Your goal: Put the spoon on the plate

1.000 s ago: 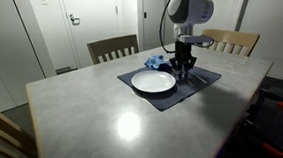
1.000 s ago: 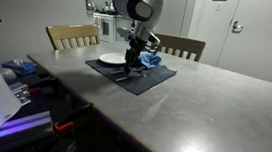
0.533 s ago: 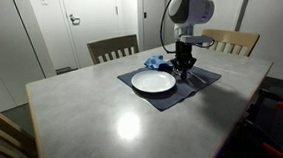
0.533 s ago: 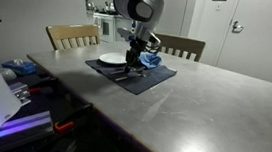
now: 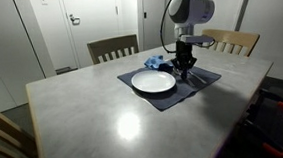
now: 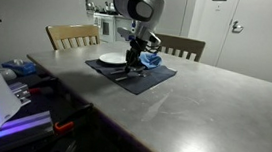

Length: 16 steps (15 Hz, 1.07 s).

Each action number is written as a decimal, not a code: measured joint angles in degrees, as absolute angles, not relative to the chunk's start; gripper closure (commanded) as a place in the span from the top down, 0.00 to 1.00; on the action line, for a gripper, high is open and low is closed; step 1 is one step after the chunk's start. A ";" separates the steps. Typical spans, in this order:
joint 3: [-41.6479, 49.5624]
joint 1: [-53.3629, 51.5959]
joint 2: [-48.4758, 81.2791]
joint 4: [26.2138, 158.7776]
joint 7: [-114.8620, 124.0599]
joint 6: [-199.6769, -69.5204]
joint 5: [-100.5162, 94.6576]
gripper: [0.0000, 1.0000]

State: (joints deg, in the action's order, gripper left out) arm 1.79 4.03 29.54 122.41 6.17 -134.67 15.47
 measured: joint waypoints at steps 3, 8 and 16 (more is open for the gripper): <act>1.98 4.00 28.55 122.79 6.68 -134.67 15.16 0.02; 2.67 3.45 25.89 123.41 8.90 -134.16 11.47 0.02; 4.47 -1.83 21.08 123.23 15.80 -129.13 -6.21 0.02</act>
